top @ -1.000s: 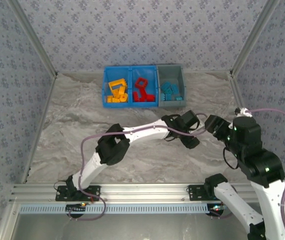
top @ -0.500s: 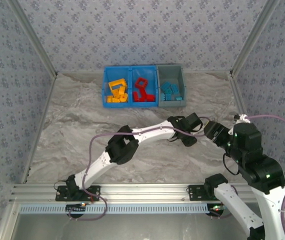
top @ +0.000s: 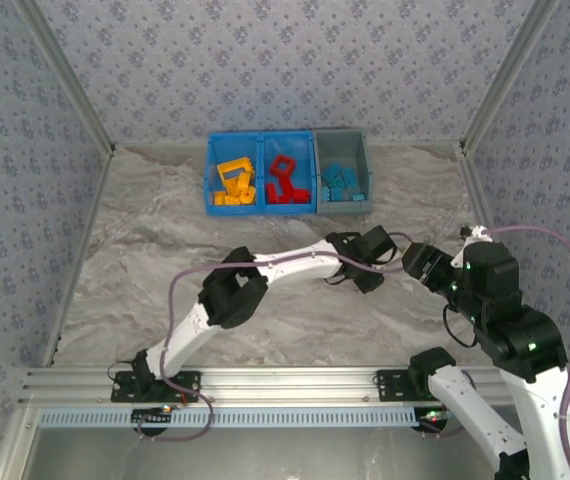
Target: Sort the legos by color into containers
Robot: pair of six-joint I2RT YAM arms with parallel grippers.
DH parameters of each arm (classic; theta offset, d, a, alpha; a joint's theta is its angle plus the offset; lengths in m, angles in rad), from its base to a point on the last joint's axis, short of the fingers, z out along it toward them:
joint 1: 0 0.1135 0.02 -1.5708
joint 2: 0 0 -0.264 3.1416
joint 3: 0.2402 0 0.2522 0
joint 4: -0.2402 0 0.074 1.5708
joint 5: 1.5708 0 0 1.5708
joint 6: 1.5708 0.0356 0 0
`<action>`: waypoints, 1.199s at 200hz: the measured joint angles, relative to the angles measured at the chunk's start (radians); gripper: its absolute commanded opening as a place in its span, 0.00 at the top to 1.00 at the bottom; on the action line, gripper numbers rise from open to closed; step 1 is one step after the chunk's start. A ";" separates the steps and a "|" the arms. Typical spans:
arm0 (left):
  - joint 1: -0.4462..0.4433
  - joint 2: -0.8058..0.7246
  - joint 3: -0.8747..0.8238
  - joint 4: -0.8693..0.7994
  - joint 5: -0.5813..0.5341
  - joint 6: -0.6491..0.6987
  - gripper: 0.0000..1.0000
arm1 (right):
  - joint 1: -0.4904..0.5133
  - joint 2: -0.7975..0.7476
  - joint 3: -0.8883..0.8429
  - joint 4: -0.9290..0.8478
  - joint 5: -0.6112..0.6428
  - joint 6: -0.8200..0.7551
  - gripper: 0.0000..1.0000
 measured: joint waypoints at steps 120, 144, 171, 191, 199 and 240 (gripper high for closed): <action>0.407 -0.491 -0.422 0.110 0.000 -0.187 0.70 | 0.411 0.491 -0.103 0.298 0.065 -0.238 0.32; 0.467 -0.392 -0.280 0.090 0.005 -0.201 0.70 | 0.431 0.589 -0.057 0.356 0.135 -0.235 0.33; 0.517 -0.228 -0.065 0.066 0.028 -0.225 0.69 | 0.428 0.692 0.037 0.407 0.223 -0.217 0.34; 0.543 -0.103 0.090 0.039 0.042 -0.244 0.69 | 0.418 0.763 0.102 0.451 0.250 -0.208 0.34; 0.551 -0.059 0.143 0.024 0.049 -0.253 0.68 | 0.414 0.790 0.122 0.469 0.257 -0.205 0.34; 0.565 0.110 0.336 -0.032 0.085 -0.312 0.65 | 0.403 0.921 0.214 0.497 0.267 -0.198 0.34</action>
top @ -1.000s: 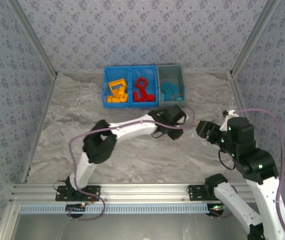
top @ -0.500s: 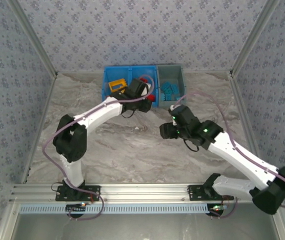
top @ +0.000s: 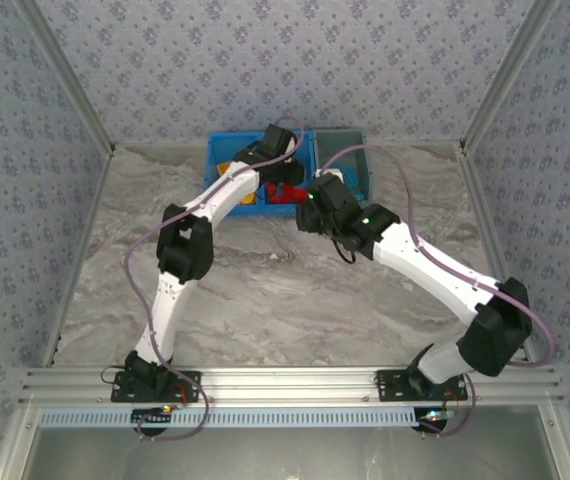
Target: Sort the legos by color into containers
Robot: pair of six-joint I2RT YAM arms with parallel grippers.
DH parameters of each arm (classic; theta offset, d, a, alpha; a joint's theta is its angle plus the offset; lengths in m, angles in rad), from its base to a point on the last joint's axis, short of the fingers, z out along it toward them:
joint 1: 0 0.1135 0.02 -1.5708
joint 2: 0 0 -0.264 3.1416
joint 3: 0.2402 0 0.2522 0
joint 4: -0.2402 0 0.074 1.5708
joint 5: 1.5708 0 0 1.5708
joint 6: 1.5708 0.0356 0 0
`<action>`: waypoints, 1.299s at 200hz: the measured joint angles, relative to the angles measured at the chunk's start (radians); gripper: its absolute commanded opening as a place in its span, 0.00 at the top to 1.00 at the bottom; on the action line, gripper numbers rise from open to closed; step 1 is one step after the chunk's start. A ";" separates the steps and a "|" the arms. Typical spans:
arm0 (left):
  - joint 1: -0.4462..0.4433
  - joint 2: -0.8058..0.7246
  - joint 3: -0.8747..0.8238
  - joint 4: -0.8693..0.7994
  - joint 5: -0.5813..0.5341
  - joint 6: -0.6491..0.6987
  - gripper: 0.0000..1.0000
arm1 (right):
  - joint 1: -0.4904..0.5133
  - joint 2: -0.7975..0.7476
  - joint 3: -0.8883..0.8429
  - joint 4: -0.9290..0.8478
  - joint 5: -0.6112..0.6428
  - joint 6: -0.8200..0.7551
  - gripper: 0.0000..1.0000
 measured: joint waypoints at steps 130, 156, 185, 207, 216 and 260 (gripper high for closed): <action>0.006 -0.238 -0.212 -0.021 0.007 -0.073 0.01 | -0.016 -0.071 -0.008 -0.007 0.022 0.037 0.00; 0.011 -0.601 -0.553 0.097 0.002 -0.103 0.01 | -0.071 -0.209 -0.103 -0.016 0.048 0.029 0.00; 0.044 -1.030 -0.915 0.174 -0.024 -0.109 0.00 | -0.089 -0.420 -0.256 -0.014 0.132 -0.005 0.00; 0.061 -1.247 -1.115 0.146 -0.183 -0.119 0.01 | -0.112 -0.548 -0.321 -0.045 0.255 0.019 0.00; 0.061 -1.316 -1.204 0.135 -0.266 -0.126 0.00 | -0.157 -0.586 -0.358 -0.042 0.280 0.022 0.00; 0.253 -1.600 -1.753 0.272 -0.418 -0.053 0.01 | -0.464 -0.650 -0.745 0.199 0.211 -0.078 0.00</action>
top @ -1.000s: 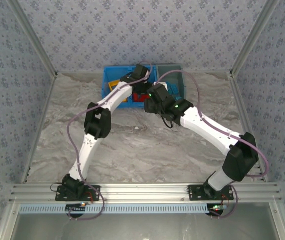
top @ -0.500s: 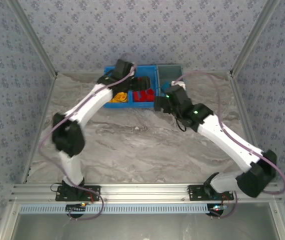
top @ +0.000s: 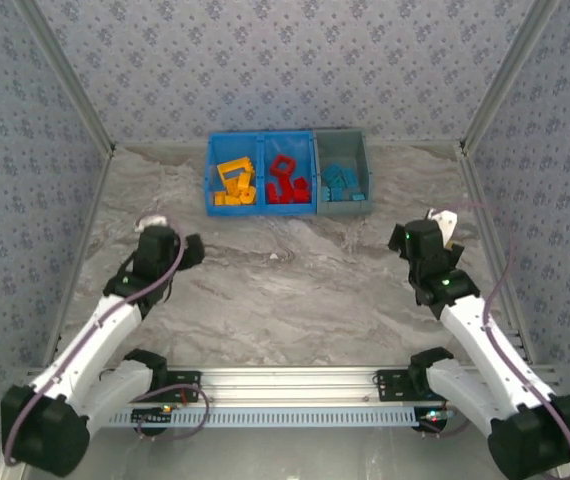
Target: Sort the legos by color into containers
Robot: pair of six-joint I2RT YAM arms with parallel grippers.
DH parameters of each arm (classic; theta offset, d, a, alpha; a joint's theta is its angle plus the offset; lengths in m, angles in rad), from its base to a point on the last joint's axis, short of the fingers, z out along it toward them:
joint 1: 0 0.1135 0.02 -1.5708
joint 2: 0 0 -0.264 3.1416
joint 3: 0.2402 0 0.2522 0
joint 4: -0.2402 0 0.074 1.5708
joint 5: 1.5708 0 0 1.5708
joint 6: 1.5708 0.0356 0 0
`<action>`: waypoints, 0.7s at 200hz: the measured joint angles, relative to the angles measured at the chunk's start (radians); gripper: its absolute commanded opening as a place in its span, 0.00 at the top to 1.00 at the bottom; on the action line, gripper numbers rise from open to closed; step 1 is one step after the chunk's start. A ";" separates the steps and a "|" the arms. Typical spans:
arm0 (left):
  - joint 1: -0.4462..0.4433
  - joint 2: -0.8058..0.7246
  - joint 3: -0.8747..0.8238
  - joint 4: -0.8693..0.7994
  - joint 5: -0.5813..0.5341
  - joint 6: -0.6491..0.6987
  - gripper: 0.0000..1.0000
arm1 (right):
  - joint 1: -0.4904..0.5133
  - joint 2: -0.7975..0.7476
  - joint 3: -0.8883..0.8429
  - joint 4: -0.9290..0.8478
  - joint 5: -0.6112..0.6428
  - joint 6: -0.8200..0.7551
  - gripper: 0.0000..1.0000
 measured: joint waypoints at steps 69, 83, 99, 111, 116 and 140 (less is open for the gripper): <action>0.172 0.240 -0.105 0.336 -0.076 0.231 0.01 | -0.123 0.179 -0.175 0.404 -0.084 -0.172 0.00; 0.204 0.359 -0.087 0.412 -0.066 0.253 0.00 | -0.154 0.258 -0.171 0.488 -0.111 -0.196 0.00; 0.229 0.492 -0.048 0.480 -0.043 0.279 0.00 | -0.194 0.357 -0.168 0.578 -0.141 -0.221 0.00; 0.236 0.570 -0.004 0.512 -0.018 0.304 0.01 | -0.218 0.428 -0.168 0.642 -0.167 -0.239 0.00; 0.239 0.596 0.012 0.534 -0.005 0.315 0.01 | -0.226 0.456 -0.167 0.664 -0.182 -0.250 0.00; 0.244 0.667 0.061 0.638 0.049 0.365 0.01 | -0.246 0.547 -0.140 0.716 -0.241 -0.304 0.00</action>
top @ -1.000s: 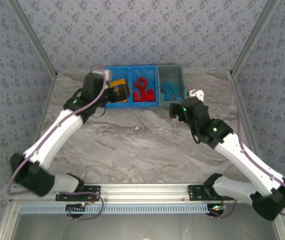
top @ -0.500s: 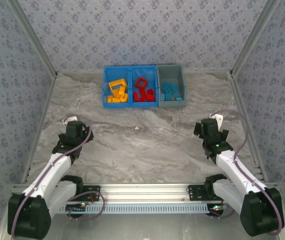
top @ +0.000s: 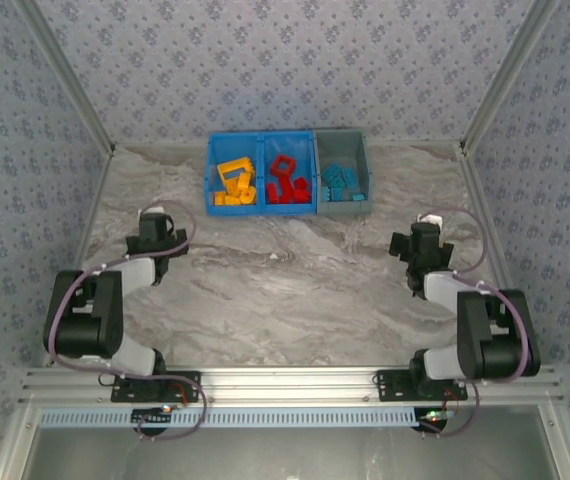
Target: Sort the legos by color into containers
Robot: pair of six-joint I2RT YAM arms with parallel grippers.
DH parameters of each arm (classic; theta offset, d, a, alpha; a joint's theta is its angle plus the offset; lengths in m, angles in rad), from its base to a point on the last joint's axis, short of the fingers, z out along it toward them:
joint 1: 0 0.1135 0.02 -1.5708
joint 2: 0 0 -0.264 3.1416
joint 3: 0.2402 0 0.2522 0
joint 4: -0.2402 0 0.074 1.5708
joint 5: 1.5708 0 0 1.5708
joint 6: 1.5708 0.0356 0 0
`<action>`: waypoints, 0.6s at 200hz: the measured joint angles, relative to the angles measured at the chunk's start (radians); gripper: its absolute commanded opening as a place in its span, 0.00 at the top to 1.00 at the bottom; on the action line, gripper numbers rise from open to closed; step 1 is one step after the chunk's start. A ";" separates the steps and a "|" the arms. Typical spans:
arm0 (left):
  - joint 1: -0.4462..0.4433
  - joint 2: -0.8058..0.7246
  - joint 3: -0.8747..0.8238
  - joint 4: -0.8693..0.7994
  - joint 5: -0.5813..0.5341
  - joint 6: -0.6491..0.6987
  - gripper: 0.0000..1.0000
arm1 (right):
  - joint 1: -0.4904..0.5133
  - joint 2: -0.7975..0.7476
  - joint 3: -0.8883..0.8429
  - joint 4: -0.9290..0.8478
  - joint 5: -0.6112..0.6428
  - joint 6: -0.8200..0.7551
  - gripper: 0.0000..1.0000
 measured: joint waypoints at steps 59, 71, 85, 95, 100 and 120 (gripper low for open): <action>0.015 -0.011 -0.203 0.396 0.044 0.036 0.01 | -0.052 0.063 -0.057 0.299 -0.138 -0.071 0.00; 0.018 -0.008 -0.272 0.439 0.035 0.035 0.01 | -0.052 0.074 -0.118 0.392 -0.156 -0.076 0.00; 0.021 0.000 -0.292 0.447 0.035 0.036 0.01 | -0.052 0.079 -0.172 0.438 -0.177 -0.081 0.00; 0.024 0.003 -0.276 0.445 0.038 0.036 0.00 | -0.052 0.082 -0.182 0.448 -0.185 -0.085 0.00; 0.027 0.003 -0.267 0.451 0.043 0.036 0.01 | -0.053 0.083 -0.180 0.451 -0.186 -0.087 0.00; 0.035 0.003 -0.236 0.479 0.053 0.035 0.00 | -0.048 0.089 -0.143 0.452 -0.167 -0.087 0.00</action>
